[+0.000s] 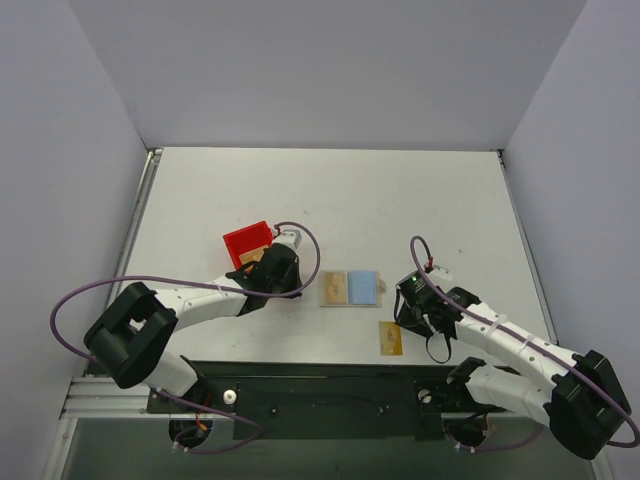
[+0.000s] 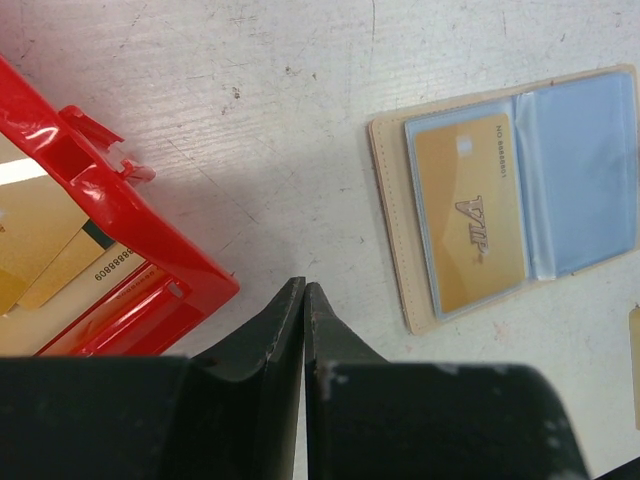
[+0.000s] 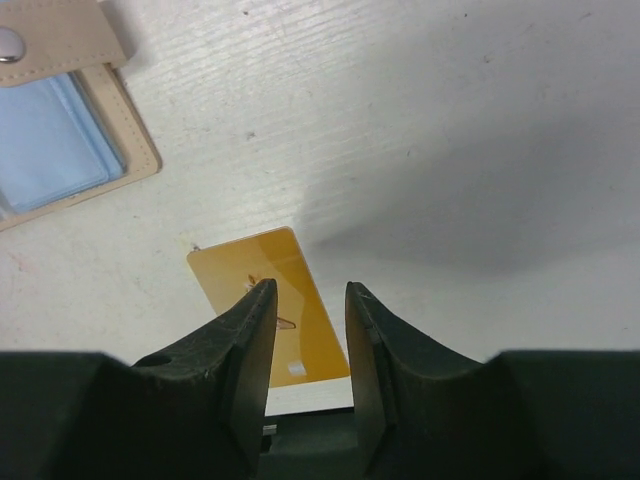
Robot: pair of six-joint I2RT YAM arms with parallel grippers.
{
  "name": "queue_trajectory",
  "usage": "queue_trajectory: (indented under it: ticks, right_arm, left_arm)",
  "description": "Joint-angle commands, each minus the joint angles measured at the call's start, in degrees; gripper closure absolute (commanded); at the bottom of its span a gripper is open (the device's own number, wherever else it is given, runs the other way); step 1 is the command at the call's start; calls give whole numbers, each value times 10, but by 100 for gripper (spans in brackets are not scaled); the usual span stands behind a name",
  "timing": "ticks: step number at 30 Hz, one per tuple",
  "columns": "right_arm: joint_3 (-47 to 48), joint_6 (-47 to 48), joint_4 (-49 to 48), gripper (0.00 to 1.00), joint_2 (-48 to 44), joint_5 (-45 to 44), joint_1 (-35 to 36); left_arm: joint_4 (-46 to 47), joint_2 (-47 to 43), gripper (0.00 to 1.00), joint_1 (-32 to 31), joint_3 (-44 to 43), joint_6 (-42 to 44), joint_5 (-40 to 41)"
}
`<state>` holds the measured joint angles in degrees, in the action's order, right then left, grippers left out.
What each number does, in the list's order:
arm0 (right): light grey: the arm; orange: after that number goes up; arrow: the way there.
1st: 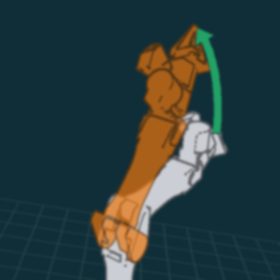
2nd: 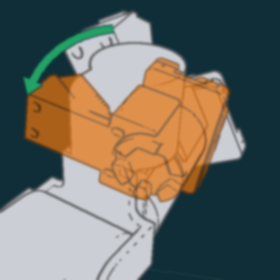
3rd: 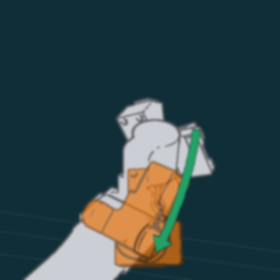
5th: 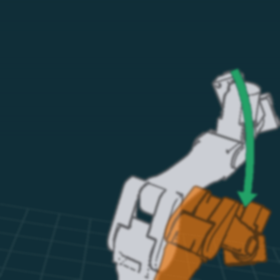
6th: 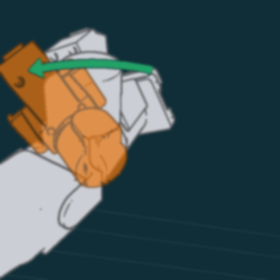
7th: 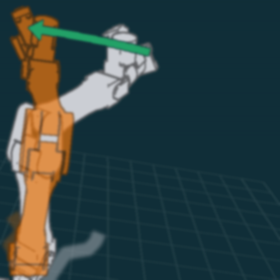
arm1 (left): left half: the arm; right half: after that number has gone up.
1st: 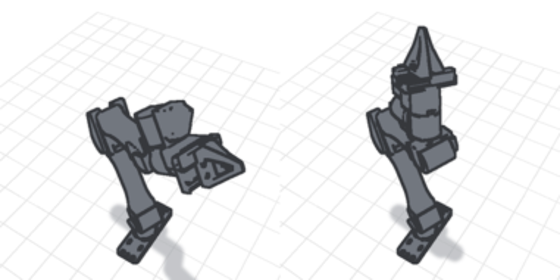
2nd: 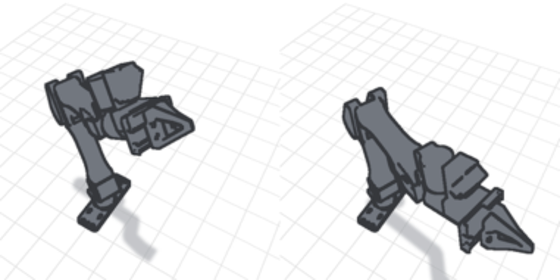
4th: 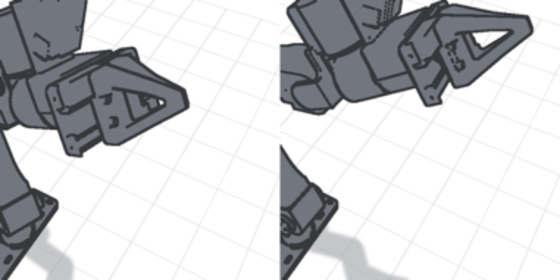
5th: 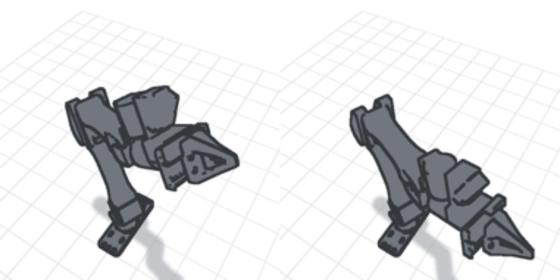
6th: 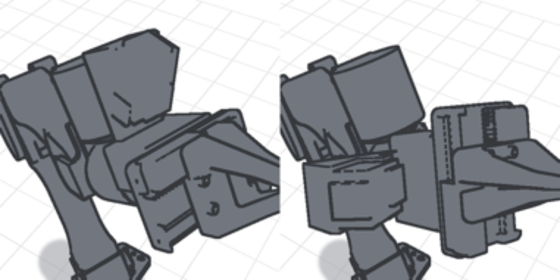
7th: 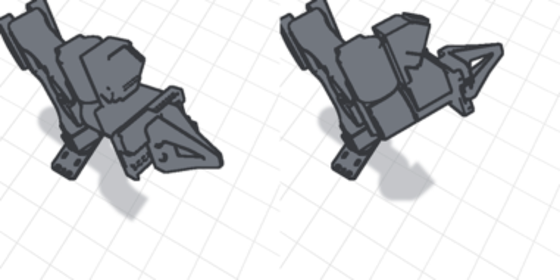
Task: Put the credit cards into the card holder
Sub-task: Move the credit card to the corner of the board.
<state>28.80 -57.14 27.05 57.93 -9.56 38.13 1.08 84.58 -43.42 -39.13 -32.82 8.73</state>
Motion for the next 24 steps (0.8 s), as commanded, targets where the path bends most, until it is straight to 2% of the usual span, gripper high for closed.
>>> queue_trajectory:
  ticks: [1,16,24]
  right_arm:
    - [-25,1,-15,70,19,14,-12]
    - [-69,1,-77,71,52,90,-5]
    - [-79,3,-75,76,60,126,15]
  left_arm:
    - [19,5,87,-2,-12,-4,-5]
    - [23,4,87,-3,-10,-7,-11]
    - [24,0,87,-2,-5,-12,-12]
